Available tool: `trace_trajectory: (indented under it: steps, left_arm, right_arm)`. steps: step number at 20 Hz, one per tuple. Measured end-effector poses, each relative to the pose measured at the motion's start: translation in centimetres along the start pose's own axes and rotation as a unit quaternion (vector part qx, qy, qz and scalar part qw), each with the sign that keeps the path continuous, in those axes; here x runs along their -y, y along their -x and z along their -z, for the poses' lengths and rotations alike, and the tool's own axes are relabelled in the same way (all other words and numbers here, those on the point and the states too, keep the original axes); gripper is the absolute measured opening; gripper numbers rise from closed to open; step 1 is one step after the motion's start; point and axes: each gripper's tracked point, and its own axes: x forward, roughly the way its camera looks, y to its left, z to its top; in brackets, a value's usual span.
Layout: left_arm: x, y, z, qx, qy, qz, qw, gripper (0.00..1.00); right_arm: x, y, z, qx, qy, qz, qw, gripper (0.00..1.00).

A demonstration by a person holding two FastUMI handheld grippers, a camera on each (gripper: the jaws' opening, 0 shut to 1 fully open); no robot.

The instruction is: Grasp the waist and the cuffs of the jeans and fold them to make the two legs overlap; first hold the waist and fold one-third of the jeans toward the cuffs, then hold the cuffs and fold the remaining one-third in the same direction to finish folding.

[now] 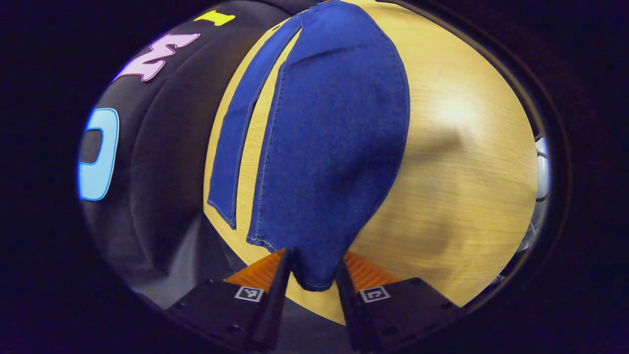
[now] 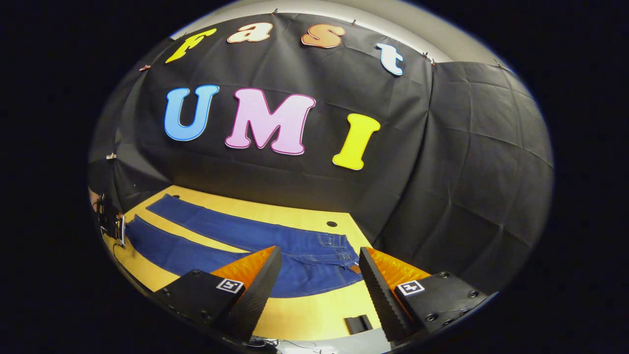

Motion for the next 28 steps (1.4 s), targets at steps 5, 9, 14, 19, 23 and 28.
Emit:
trace_trajectory:
  steps: [5,9,14,19,23,28]
  left_arm:
    - [0.1,-0.5,-0.3,-0.008,0.028,0.009,1.000,0.10]
    - [0.0,-0.5,-0.4,-0.005,0.066,0.041,0.997,0.05]
    - [0.0,-0.5,-0.5,-0.010,0.074,0.043,0.996,0.06]
    - [0.0,-0.6,-0.4,-0.020,0.085,0.020,0.996,0.05]
    - [0.1,-0.5,-0.6,-0.029,0.088,0.008,0.996,0.05]
    - [0.1,-0.6,-0.7,-0.043,0.115,0.016,0.992,0.06]
  right_arm:
    - [3.9,-2.7,1.0,-0.003,0.091,0.012,0.996,0.96]
    - [5.9,-5.2,2.2,-0.003,0.178,-0.005,0.984,0.97]
    - [8.2,-9.8,6.7,-0.035,0.358,-0.065,0.931,0.97]
    - [11.3,-15.2,15.1,-0.099,0.510,-0.145,0.842,0.97]
    - [12.4,-19.0,21.3,-0.144,0.578,-0.205,0.776,0.98]
    - [12.8,-22.0,27.6,-0.178,0.638,-0.263,0.701,0.97]
